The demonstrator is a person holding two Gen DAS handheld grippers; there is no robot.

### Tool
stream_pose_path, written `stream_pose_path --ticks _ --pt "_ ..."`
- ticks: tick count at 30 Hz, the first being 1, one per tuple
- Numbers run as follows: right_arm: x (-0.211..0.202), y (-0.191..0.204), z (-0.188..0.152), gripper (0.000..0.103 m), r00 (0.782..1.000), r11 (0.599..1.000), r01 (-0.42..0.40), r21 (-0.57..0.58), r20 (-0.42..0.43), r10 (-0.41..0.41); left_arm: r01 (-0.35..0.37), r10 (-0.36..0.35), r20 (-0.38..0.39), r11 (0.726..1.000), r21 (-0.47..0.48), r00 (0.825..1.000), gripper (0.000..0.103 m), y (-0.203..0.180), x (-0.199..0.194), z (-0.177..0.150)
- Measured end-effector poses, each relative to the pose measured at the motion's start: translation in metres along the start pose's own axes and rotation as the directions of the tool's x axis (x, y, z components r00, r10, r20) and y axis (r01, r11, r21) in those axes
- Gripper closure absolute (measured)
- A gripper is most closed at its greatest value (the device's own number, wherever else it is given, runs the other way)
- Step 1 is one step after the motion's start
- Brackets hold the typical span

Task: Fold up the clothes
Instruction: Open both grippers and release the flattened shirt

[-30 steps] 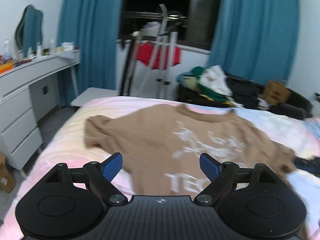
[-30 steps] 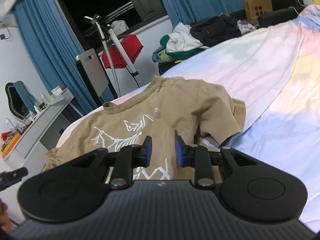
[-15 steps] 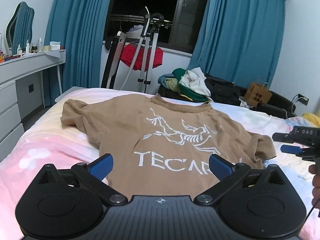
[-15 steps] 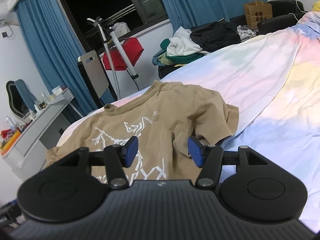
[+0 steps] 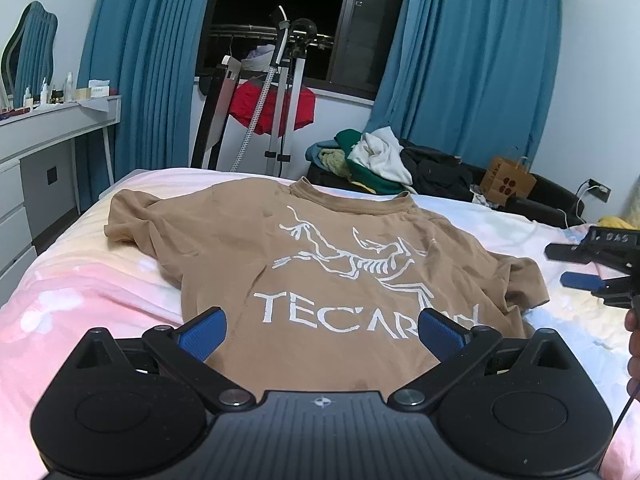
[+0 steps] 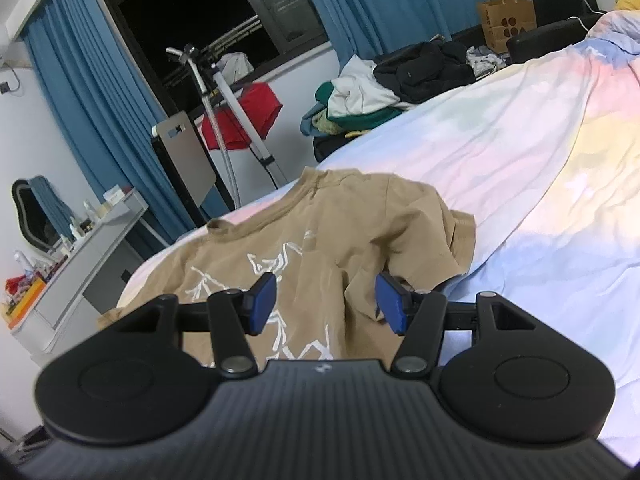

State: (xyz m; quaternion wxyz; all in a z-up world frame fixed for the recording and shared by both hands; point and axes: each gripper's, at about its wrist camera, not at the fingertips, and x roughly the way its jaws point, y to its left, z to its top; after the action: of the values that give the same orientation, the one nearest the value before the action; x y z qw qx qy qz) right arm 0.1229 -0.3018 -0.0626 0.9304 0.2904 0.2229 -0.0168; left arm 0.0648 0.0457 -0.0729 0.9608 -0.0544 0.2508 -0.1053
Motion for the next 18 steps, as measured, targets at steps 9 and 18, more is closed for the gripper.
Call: stream_pose_path --ticks 9,18 --pt "0.002 -0.072 0.06 0.067 0.994 0.958 -0.029 0.284 0.108 -0.002 -0.028 0.028 0.002 0.999 -0.027 1.0 0.0 0.006 0.005 -0.003" --pt "0.099 -0.138 0.047 0.074 0.995 0.922 0.076 0.379 -0.085 -0.048 -0.049 0.046 -0.04 0.996 -0.079 0.998 0.0 0.012 0.028 -0.006"
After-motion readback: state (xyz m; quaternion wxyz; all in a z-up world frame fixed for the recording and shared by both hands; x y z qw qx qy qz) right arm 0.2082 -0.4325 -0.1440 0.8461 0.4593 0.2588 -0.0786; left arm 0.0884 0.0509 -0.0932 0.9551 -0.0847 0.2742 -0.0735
